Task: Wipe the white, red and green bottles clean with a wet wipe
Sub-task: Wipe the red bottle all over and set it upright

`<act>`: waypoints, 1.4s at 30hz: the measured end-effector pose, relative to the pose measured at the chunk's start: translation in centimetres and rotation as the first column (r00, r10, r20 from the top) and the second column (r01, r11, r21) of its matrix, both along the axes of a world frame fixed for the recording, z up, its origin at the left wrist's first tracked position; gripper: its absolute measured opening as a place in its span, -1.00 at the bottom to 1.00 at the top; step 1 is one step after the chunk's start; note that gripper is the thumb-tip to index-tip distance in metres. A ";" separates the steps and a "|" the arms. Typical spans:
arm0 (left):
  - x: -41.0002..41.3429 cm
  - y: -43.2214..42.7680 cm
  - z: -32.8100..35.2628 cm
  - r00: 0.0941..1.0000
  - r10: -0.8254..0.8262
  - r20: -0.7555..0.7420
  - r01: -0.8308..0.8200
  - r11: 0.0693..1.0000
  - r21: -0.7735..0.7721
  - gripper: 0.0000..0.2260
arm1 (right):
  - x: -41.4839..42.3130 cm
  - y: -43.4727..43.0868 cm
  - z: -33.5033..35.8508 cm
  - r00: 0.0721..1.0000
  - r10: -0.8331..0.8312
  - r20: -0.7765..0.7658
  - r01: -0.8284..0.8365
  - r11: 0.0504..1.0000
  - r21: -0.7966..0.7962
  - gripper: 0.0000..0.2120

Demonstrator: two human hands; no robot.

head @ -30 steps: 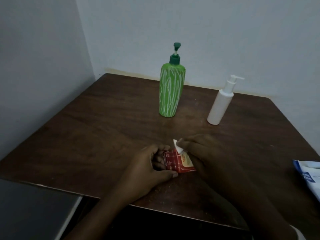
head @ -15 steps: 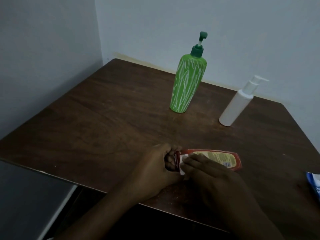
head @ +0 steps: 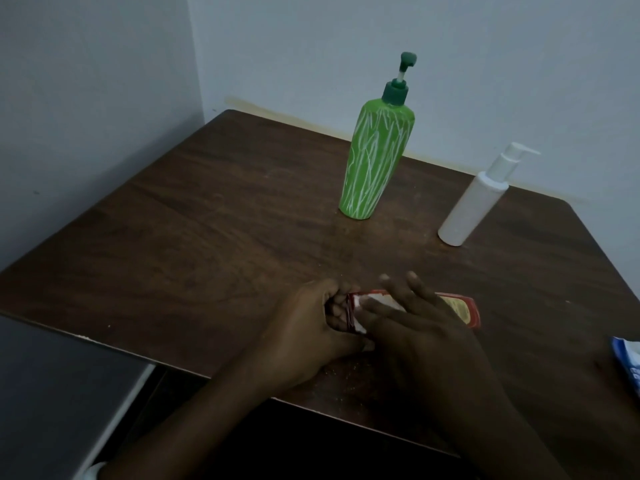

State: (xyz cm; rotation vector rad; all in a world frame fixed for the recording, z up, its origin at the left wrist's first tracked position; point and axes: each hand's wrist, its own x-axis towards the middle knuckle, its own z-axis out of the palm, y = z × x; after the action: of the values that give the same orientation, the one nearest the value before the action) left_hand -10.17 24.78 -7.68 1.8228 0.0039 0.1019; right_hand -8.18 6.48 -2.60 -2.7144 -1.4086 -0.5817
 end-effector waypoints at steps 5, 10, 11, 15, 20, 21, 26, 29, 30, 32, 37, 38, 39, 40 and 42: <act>-0.3 -0.2 0.1 1.000 0.016 0.003 -0.016 1.000 -0.012 -0.54 | 1.0 0.8 -0.1 0.986 -0.108 -0.125 0.117 0.991 0.065 -0.58; -0.2 -0.1 0.0 1.000 0.009 0.015 -0.009 1.000 -0.008 -0.58 | -1.0 -0.6 -1.4 0.999 -0.009 0.034 0.006 0.998 0.066 -0.66; -0.2 0.0 0.0 1.000 0.010 0.018 -0.010 1.000 0.004 -0.59 | -0.8 -0.3 -1.4 0.999 -0.038 0.024 0.036 0.997 0.075 -0.66; -0.3 -0.1 0.1 1.000 0.022 0.007 -0.023 0.999 0.048 -0.54 | -0.2 0.7 -0.5 0.970 -0.235 -0.057 0.238 0.970 0.058 -0.62; -0.4 -0.4 0.5 1.000 0.024 -0.005 -0.024 0.997 0.069 -0.51 | 0.6 -0.4 0.9 0.923 -0.364 -0.122 0.369 0.929 0.014 -0.63; -0.4 -0.4 0.5 1.000 0.020 -0.002 -0.019 0.997 0.075 -0.52 | 0.3 -0.1 0.7 0.944 -0.315 -0.100 0.319 0.947 0.027 -0.65; -0.5 -0.4 0.7 1.000 0.016 0.019 -0.018 0.996 0.091 -0.52 | 0.4 -0.5 0.5 0.957 -0.288 -0.038 0.289 0.957 0.020 -0.69; -0.4 -0.4 0.7 1.000 0.021 0.021 -0.023 0.994 0.104 -0.51 | 0.6 -0.4 1.1 0.916 -0.392 -0.093 0.396 0.918 0.033 -0.63; -0.4 -0.4 0.7 0.999 0.025 0.026 -0.027 0.994 0.103 -0.52 | 0.2 0.0 0.9 0.932 -0.351 -0.085 0.355 0.935 0.028 -0.62; -0.5 -0.3 0.7 0.999 0.022 0.035 -0.025 0.995 0.092 -0.53 | -0.8 0.9 0.4 0.963 -0.260 -0.076 0.262 0.965 0.017 -0.67; -0.6 -0.3 0.9 1.000 0.013 0.012 -0.014 0.998 0.066 -0.52 | 0.9 -0.3 0.8 0.879 -0.393 -0.269 0.419 0.907 0.044 -0.62; -0.6 -0.3 0.9 1.000 0.019 0.011 -0.019 0.998 0.060 -0.53 | 0.9 -0.1 0.6 0.892 -0.368 -0.264 0.398 0.915 0.070 -0.62; -0.7 -0.3 0.9 1.000 0.022 0.007 -0.022 0.998 0.058 -0.55 | 0.8 0.2 0.3 0.910 -0.335 -0.246 0.368 0.924 0.105 -0.64; -0.7 -0.4 1.0 1.000 0.021 0.004 -0.021 0.998 0.053 -0.57 | 0.6 0.7 0.0 0.925 -0.301 -0.231 0.339 0.929 0.149 -0.68; -0.7 -0.3 1.0 1.000 0.017 0.004 -0.017 0.999 0.029 -0.57 | 0.0 1.5 -0.3 0.941 -0.258 -0.218 0.307 0.924 0.230 -0.72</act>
State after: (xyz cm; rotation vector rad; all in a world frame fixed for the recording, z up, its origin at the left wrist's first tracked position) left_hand -10.90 24.45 -6.65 1.8513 0.0152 0.1183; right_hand -8.16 7.93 -2.89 -2.6881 -0.8355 -0.4720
